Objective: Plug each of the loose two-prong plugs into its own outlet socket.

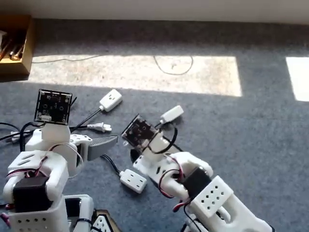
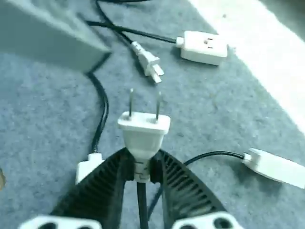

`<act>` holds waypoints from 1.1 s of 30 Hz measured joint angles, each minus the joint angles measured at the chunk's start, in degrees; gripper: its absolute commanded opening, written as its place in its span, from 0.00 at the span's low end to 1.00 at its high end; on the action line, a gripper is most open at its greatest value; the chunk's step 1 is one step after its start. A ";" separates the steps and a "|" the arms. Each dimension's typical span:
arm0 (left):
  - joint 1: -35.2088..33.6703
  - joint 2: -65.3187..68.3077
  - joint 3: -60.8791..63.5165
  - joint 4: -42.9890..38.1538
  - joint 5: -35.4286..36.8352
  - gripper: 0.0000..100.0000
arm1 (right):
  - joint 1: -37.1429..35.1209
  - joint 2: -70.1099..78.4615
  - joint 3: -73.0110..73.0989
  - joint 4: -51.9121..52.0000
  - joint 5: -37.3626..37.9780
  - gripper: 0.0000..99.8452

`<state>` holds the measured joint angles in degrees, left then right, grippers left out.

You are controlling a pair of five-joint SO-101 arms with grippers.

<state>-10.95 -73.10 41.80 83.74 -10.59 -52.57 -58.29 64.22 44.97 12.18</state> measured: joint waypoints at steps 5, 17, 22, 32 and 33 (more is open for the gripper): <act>2.46 0.00 -0.09 -0.18 -0.18 0.48 | -2.37 -0.18 0.70 0.09 0.00 0.00; 4.84 -0.18 18.11 -11.87 -3.96 0.48 | -1.41 0.00 -14.59 15.74 1.76 0.00; 4.84 0.09 19.87 -12.40 -4.66 0.48 | 2.37 -0.09 -23.56 21.27 4.13 0.00; 1.85 0.62 20.31 -15.21 -4.84 0.48 | 2.90 3.08 -30.33 28.31 4.92 0.00; -0.53 0.70 20.31 -16.44 -4.84 0.48 | 2.90 4.48 -30.15 29.36 5.71 0.00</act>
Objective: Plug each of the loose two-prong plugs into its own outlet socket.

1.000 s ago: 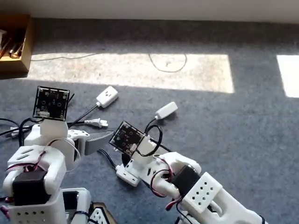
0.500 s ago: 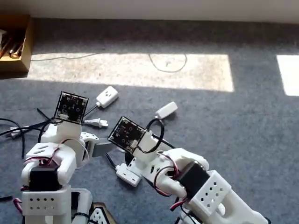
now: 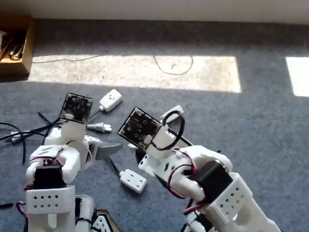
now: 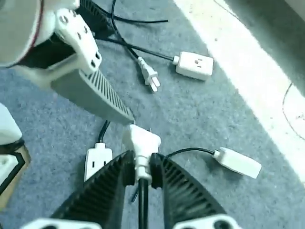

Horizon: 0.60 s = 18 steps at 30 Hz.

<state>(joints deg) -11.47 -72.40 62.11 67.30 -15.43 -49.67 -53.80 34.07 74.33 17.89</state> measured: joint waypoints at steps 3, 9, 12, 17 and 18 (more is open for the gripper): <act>-7.65 0.00 1.23 -3.43 0.00 0.48 | 0.09 5.98 0.00 4.13 2.73 0.01; -17.23 6.86 -0.26 -5.36 -5.01 0.48 | -0.09 26.02 -13.63 17.32 6.68 0.01; -23.74 17.32 -7.38 -5.45 -7.56 0.48 | -2.29 38.77 -26.37 23.56 10.81 0.01; -35.60 40.18 -25.67 -5.36 -13.89 0.48 | -4.13 56.53 -45.63 24.26 12.66 0.01; -38.15 45.19 -30.24 -5.27 -15.12 0.48 | -4.48 59.16 -47.56 24.26 12.66 0.01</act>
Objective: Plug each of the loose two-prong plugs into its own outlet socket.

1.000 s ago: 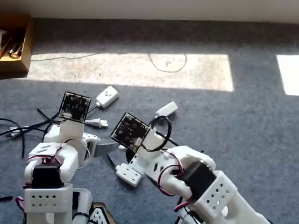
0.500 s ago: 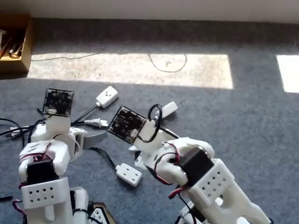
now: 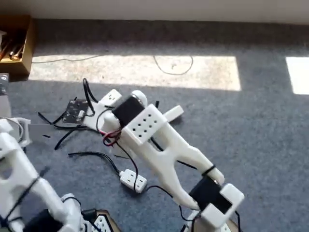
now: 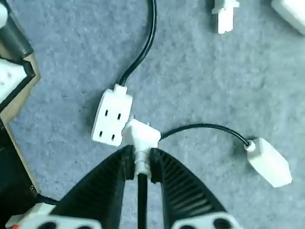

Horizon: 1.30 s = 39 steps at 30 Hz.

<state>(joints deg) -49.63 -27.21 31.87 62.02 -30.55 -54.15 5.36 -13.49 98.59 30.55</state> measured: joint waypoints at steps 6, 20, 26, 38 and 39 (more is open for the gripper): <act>-15.03 26.46 -31.38 4.31 -2.64 0.48 | -4.40 4.48 -3.08 0.09 0.09 0.01; -27.60 64.53 -80.97 9.76 -2.81 0.48 | -6.15 -6.51 14.77 -3.78 6.86 0.01; -27.60 66.29 -88.00 14.68 -2.81 0.48 | -6.15 -11.25 26.46 -12.84 6.86 0.01; -27.60 66.37 -88.70 15.38 -2.81 0.48 | -6.15 -11.69 32.09 -17.49 6.24 0.01; -27.60 66.37 -88.70 15.38 -2.81 0.48 | -6.15 -10.99 31.47 -17.32 6.15 0.01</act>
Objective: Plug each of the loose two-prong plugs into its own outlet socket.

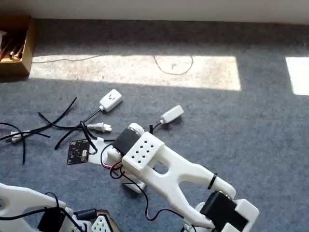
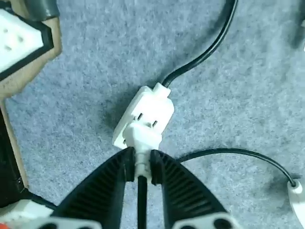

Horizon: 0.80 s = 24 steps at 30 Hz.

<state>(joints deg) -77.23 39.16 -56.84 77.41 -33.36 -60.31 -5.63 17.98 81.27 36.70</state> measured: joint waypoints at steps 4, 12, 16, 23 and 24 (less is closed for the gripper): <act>0.00 0.00 0.00 0.00 0.00 0.48 | 0.00 1.76 -1.23 0.09 -0.18 0.01; 0.00 0.00 0.00 0.35 0.00 0.48 | 0.44 3.16 -2.46 0.09 -0.18 0.01; 0.00 0.00 0.00 0.44 0.00 0.48 | 3.08 3.52 -4.66 0.09 -0.18 0.01; 0.00 0.00 0.00 0.44 0.00 0.48 | 4.66 3.52 -5.19 1.85 0.62 0.01; 0.00 0.00 0.00 0.44 0.00 0.48 | 4.66 3.52 -5.19 2.29 0.70 0.01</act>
<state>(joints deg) -77.23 39.16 -56.84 77.85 -33.36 -55.65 -2.11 12.79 83.56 37.41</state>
